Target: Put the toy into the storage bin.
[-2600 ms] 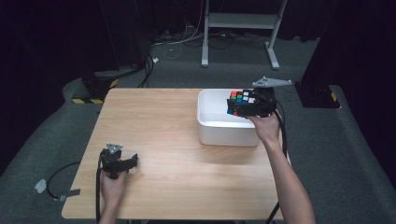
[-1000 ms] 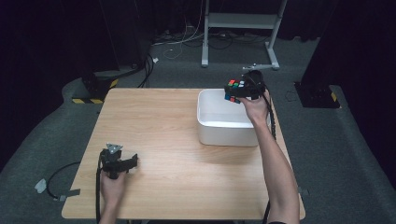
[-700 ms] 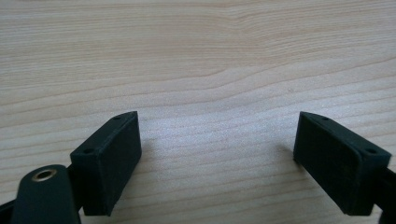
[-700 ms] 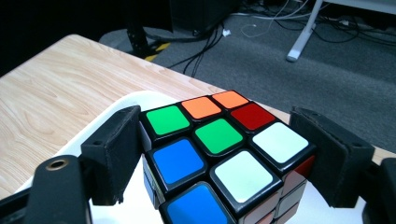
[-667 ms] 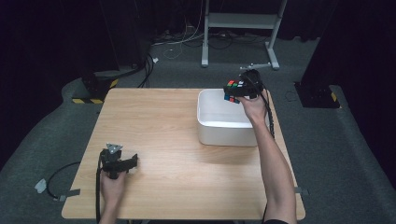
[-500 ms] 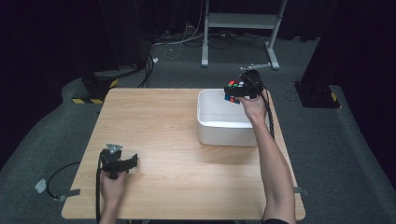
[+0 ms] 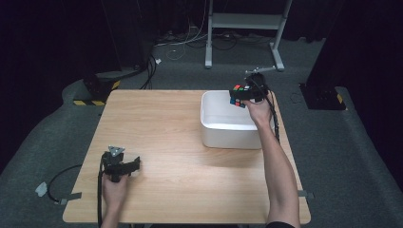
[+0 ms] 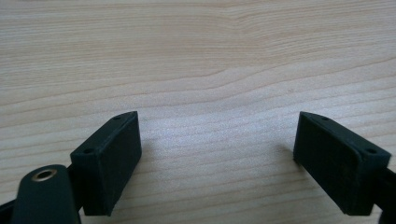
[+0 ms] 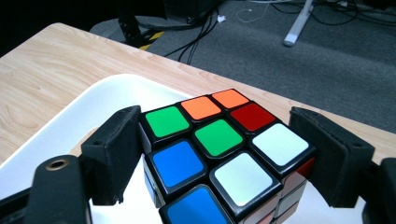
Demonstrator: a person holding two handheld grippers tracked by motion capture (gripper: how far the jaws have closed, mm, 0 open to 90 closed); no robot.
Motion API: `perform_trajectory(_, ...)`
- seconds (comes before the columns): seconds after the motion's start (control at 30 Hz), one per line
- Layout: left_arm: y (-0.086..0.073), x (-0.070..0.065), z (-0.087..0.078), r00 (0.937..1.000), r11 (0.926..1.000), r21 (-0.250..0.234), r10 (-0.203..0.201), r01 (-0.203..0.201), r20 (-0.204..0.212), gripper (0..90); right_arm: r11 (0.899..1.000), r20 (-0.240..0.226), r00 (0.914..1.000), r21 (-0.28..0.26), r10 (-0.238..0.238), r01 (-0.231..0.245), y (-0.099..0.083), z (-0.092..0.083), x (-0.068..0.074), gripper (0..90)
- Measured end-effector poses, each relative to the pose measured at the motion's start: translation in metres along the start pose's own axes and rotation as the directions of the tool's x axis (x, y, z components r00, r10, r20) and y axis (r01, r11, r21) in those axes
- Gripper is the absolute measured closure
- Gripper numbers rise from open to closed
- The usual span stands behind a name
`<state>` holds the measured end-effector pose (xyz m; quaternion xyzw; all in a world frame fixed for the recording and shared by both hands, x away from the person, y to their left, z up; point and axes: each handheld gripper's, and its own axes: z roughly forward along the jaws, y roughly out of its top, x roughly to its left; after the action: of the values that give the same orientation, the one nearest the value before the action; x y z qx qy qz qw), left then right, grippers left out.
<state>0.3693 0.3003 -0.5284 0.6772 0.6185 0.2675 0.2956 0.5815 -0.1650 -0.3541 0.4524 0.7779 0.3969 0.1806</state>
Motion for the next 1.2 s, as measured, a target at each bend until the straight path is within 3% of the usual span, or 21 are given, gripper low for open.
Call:
perform_trajectory(0.5,0.000,0.000,0.000,1.0000,1.0000,-0.002,-0.003,0.003,0.002,15.3,0.998,-0.008,0.9999,0.054,0.011,-0.010,-0.007,0.014,0.001,20.0)
perform_trajectory(1.2,0.000,0.000,0.000,1.0000,1.0000,0.000,0.002,-0.002,0.000,15.3,0.997,-0.001,0.9999,0.074,0.012,-0.012,-0.012,0.017,0.003,20.1)
